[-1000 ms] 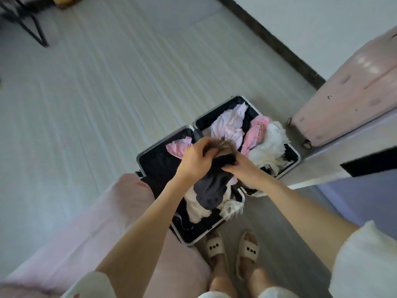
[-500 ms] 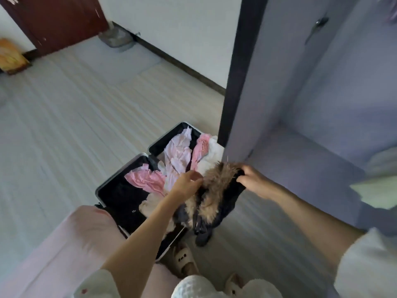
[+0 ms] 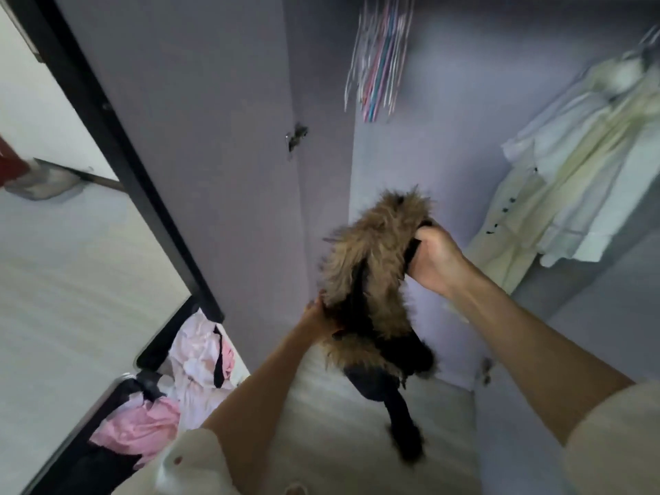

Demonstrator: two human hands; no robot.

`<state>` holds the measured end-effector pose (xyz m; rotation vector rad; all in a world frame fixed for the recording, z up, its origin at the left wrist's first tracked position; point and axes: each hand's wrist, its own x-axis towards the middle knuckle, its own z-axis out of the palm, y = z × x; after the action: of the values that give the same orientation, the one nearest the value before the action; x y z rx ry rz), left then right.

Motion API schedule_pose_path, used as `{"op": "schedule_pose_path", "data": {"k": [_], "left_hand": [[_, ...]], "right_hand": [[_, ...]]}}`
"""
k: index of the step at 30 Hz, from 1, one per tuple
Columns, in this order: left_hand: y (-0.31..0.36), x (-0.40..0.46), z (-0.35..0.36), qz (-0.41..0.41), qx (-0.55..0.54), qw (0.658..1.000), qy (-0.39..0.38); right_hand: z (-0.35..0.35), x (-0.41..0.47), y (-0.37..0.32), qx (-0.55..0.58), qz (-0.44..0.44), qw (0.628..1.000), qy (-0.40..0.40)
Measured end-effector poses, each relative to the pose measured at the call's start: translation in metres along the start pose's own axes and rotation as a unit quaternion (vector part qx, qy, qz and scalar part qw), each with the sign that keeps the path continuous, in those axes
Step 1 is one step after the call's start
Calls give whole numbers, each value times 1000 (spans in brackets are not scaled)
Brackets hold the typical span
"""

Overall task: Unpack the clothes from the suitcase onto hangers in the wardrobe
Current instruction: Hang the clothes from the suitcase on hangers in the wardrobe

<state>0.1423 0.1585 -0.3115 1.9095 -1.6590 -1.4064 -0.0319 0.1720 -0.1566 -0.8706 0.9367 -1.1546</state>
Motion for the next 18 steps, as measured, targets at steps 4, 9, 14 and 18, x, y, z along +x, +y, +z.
{"op": "schedule_pose_path", "data": {"k": [4,9,14,18], "left_hand": [[53,7,-15,6,-36,999,16],[113,34,-57,71,-136,988,-12],[172,63,-100,166,-137,973,84],[214,69,-135,275,-204,932,121]], "right_hand": [[-28,14,-42,97,-85,987,98],[-70,41,-69,-123,-102,948,276],[-82,71,-78,-490,10,850,192],[-75,101,-105,-569,7,801,188]]}}
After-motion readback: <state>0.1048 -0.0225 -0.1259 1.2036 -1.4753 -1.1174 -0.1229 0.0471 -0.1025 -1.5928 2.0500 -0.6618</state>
